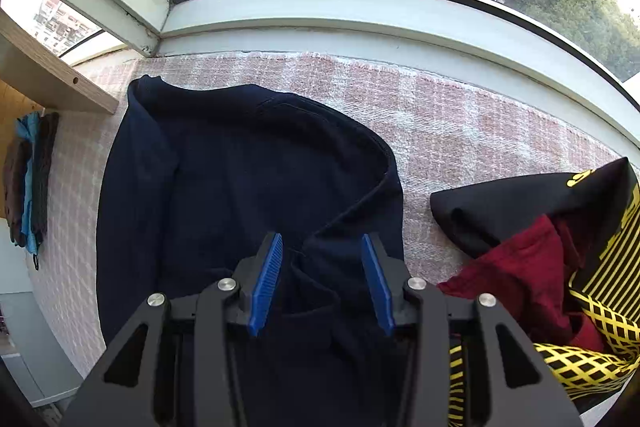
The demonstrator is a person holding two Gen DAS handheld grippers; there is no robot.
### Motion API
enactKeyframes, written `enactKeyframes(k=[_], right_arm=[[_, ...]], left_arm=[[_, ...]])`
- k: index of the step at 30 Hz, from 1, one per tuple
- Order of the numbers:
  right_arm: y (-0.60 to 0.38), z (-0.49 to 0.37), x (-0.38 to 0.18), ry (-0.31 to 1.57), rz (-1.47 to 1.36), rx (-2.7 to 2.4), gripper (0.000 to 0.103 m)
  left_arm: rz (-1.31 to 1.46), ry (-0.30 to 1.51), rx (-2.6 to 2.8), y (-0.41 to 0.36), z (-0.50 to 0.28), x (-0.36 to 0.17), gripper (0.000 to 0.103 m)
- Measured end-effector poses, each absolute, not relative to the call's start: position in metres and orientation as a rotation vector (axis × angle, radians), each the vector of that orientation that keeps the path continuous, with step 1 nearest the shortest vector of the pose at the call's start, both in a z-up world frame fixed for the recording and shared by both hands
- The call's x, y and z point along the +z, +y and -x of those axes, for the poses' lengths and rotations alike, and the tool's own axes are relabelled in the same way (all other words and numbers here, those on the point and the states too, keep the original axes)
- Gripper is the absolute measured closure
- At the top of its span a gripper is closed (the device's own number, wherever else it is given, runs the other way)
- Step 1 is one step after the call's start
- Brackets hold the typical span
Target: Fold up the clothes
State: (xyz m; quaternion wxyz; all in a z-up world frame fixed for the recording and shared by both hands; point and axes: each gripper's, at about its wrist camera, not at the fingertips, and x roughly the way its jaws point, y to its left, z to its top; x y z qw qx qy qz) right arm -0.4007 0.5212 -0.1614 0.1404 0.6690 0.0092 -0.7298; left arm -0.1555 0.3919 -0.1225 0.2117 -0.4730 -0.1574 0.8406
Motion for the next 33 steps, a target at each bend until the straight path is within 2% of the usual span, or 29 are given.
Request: enactKeyframes(k=[2, 7, 8, 9, 12, 14, 16, 17, 18, 19, 23, 26, 29, 31, 33], right_arm=[[0.514, 0.406, -0.173, 0.057, -2.012, -2.069, 0.062], [0.498, 0.401, -0.182, 0.343, -2.041, -2.045, 0.063], [0.498, 0.399, -0.181, 0.384, -2.029, -2.039, 0.072], [0.498, 0.398, -0.18, 0.425, -2.016, -2.033, 0.088], [0.516, 0.403, -0.173, 0.503, -2.016, -2.087, 0.091], [0.535, 0.412, -0.167, 0.463, -2.026, -2.133, 0.091], [0.557, 0.424, -0.163, 0.416, -2.012, -2.211, 0.088], [0.565, 0.429, -0.163, 0.451, -1.997, -2.263, 0.079], [0.572, 0.43, -0.167, 0.481, -1.998, -2.285, 0.059], [0.579, 0.43, -0.172, 0.507, -2.002, -2.299, 0.056], [0.591, 0.42, -0.152, 0.435, -1.902, -2.348, 0.056], [0.584, 0.394, -0.114, 0.485, -1.72, -2.442, 0.056], [0.582, 0.364, -0.091, 0.398, -1.624, -2.425, 0.056], [0.581, 0.352, -0.101, 0.19, -1.661, -2.244, 0.056], [0.574, 0.334, -0.131, 0.149, -1.756, -2.133, 0.057]], left_arm=[[1.332, -0.443, 2.329, 0.393, 0.162, -0.127, 0.084], [1.365, -0.441, 2.329, 0.39, 0.172, -0.135, 0.084], [1.371, -0.438, 2.33, 0.39, 0.174, -0.136, 0.084], [1.376, -0.434, 2.332, 0.39, 0.175, -0.137, 0.084], [1.4, -0.409, 2.332, 0.393, 0.18, -0.14, 0.084], [1.4, -0.388, 2.338, 0.395, 0.181, -0.141, 0.084], [1.392, -0.363, 2.348, 0.398, 0.18, -0.141, 0.084], [1.387, -0.35, 2.353, 0.399, 0.18, -0.141, 0.084], [1.384, -0.34, 2.357, 0.4, 0.18, -0.141, 0.082], [1.384, -0.337, 2.357, 0.401, 0.18, -0.141, 0.082], [1.39, -0.359, 2.347, 0.399, 0.181, -0.141, 0.081], [1.387, -0.402, 2.348, 0.391, 0.181, -0.14, 0.081], [1.393, -0.423, 2.344, 0.386, 0.181, -0.14, 0.081], [1.387, -0.429, 2.344, 0.381, 0.179, -0.138, 0.081], [1.376, -0.415, 2.352, 0.378, 0.175, -0.131, 0.081]])
